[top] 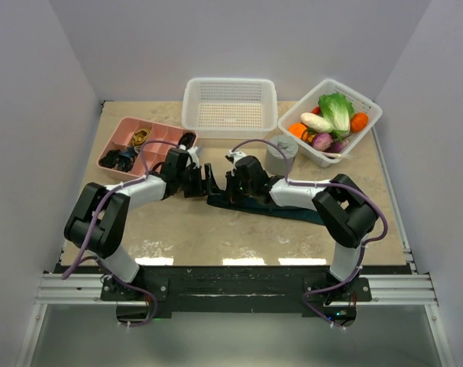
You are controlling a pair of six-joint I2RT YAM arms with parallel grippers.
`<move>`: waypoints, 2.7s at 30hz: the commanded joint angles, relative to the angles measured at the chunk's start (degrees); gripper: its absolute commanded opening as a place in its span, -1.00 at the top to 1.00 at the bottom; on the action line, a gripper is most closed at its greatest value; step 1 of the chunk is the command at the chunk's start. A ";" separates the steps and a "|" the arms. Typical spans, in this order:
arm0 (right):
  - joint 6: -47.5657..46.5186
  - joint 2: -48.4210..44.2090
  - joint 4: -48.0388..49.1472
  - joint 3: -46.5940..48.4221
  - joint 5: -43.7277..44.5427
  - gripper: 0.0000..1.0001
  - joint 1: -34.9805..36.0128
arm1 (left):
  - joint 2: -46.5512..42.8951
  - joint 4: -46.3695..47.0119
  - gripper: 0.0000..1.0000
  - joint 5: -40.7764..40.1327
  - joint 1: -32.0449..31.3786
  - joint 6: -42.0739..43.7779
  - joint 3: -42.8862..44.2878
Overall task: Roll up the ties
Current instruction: Roll the tie at the center of the board.
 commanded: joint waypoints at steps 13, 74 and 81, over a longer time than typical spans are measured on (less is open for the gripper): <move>-1.49 0.72 -1.23 -1.50 2.31 1.00 0.39 | 3.78 11.59 -0.16 1.11 1.12 -4.57 -4.41; 4.05 2.22 7.73 -0.01 -1.83 1.00 1.01 | 1.76 -12.49 1.00 -13.82 -11.71 3.69 16.24; 4.23 -1.03 7.47 -1.58 -2.09 1.00 0.83 | 1.41 -15.20 1.00 -18.65 -11.79 4.74 16.59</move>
